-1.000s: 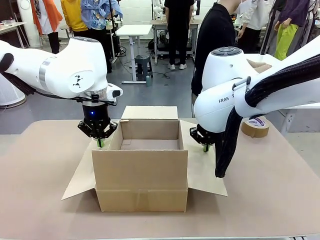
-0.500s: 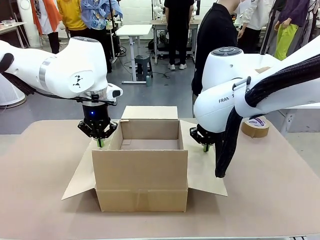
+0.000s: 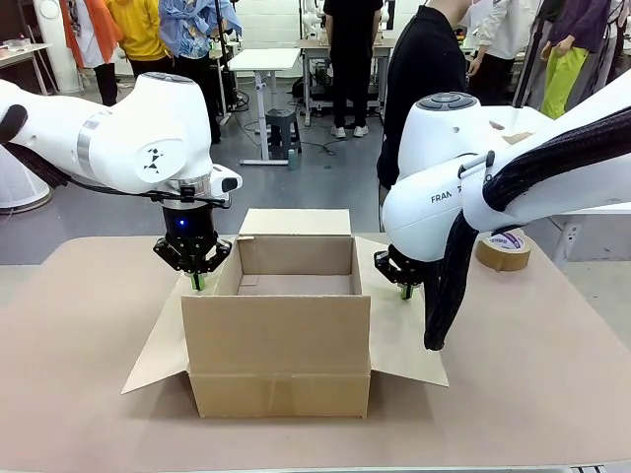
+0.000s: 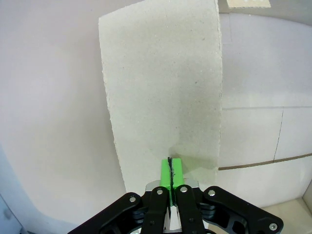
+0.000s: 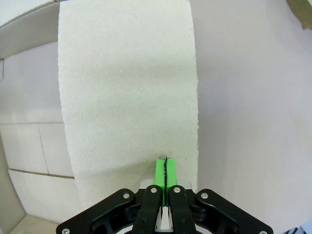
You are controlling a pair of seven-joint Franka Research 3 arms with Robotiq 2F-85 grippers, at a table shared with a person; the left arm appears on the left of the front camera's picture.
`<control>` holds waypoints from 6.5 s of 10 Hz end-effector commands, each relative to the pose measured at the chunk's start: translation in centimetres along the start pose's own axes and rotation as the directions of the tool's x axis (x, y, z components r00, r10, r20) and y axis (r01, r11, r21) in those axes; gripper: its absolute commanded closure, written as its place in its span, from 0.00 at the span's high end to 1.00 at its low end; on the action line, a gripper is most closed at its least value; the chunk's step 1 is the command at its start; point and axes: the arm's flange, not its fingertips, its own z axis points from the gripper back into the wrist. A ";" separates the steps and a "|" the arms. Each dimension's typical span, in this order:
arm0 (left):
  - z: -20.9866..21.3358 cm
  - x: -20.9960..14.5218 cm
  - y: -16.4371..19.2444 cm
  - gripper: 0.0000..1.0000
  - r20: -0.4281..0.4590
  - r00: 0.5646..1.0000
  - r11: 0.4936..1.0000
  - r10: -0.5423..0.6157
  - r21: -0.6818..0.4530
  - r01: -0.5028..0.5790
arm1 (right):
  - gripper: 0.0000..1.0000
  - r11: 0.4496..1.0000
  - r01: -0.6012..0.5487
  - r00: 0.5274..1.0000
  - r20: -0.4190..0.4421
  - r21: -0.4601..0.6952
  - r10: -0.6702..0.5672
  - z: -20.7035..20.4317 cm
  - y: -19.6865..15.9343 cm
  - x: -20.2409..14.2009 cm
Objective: Wrap the clocks to prevent damage.
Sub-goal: Once the human has placed the objects inside and stepped back, release both hands from the side flaps of the Package Box.
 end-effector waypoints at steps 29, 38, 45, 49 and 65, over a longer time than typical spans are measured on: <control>-0.1 0.0 -0.1 0.00 0.008 1.000 1.000 0.010 0.019 -0.010 | 0.01 1.000 -0.001 1.000 -0.001 -0.002 0.001 -0.1 0.0 -0.1; -0.1 0.0 -0.1 0.00 0.008 1.000 1.000 0.010 0.019 -0.010 | 0.01 1.000 -0.001 1.000 -0.001 -0.002 0.001 -0.1 0.0 -0.1; -0.1 0.0 -0.1 0.00 0.008 1.000 1.000 0.010 0.019 -0.010 | 0.01 1.000 -0.001 1.000 -0.001 -0.002 0.001 -0.1 0.0 -0.1; -0.1 0.0 -0.1 0.00 0.008 1.000 1.000 0.010 0.019 -0.010 | 0.01 1.000 -0.001 1.000 -0.001 -0.002 0.001 -0.1 0.0 -0.1; -0.1 0.0 -0.1 0.00 0.008 1.000 1.000 0.010 0.019 -0.010 | 0.01 1.000 -0.001 1.000 -0.001 -0.002 0.001 -0.1 0.0 -0.1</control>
